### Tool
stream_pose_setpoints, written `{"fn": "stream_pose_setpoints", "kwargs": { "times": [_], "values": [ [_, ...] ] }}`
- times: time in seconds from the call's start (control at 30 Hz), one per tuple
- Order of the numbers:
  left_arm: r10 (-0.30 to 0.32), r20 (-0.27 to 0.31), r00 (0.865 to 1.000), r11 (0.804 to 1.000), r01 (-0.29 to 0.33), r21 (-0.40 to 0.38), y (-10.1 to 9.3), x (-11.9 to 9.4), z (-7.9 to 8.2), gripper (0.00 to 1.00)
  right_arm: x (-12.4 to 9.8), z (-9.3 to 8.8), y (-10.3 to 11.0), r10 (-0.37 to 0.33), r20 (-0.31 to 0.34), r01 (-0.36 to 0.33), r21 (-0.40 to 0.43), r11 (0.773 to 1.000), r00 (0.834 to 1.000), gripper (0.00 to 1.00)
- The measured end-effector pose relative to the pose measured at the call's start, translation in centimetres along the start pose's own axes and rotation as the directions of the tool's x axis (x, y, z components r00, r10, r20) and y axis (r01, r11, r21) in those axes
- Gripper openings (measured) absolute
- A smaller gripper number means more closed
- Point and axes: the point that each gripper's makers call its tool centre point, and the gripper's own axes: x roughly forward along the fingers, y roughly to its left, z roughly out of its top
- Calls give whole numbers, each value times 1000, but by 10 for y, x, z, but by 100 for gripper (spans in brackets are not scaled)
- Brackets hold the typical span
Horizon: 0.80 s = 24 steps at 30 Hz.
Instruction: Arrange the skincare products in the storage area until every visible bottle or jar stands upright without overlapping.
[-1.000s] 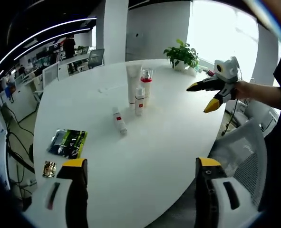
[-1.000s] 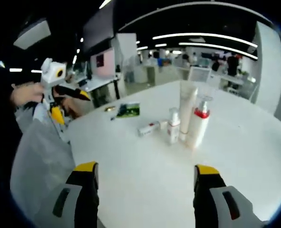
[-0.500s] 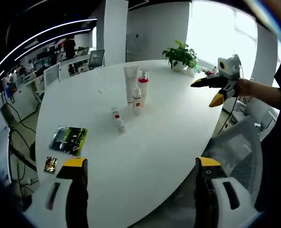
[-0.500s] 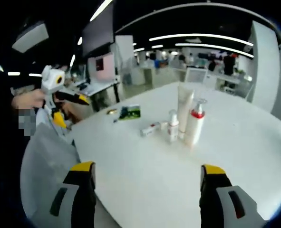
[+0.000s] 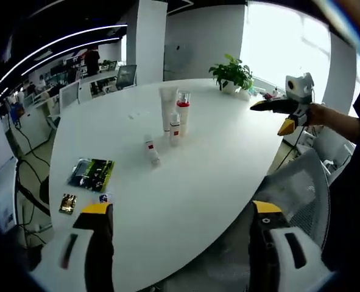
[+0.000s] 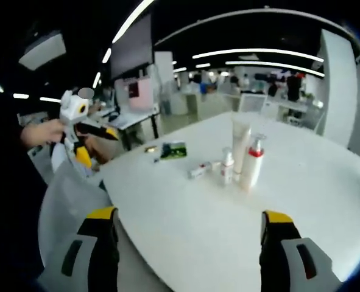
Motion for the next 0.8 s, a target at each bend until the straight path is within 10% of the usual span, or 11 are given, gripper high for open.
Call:
{"fn": "stream_pose_setpoints", "kwargs": {
  "times": [0.8],
  "values": [
    [28,-11,1000,999,-28,-33,-7,-16,-15,87,-29,-15,1,-37,-1,37,43,998,999,99]
  ]
}}
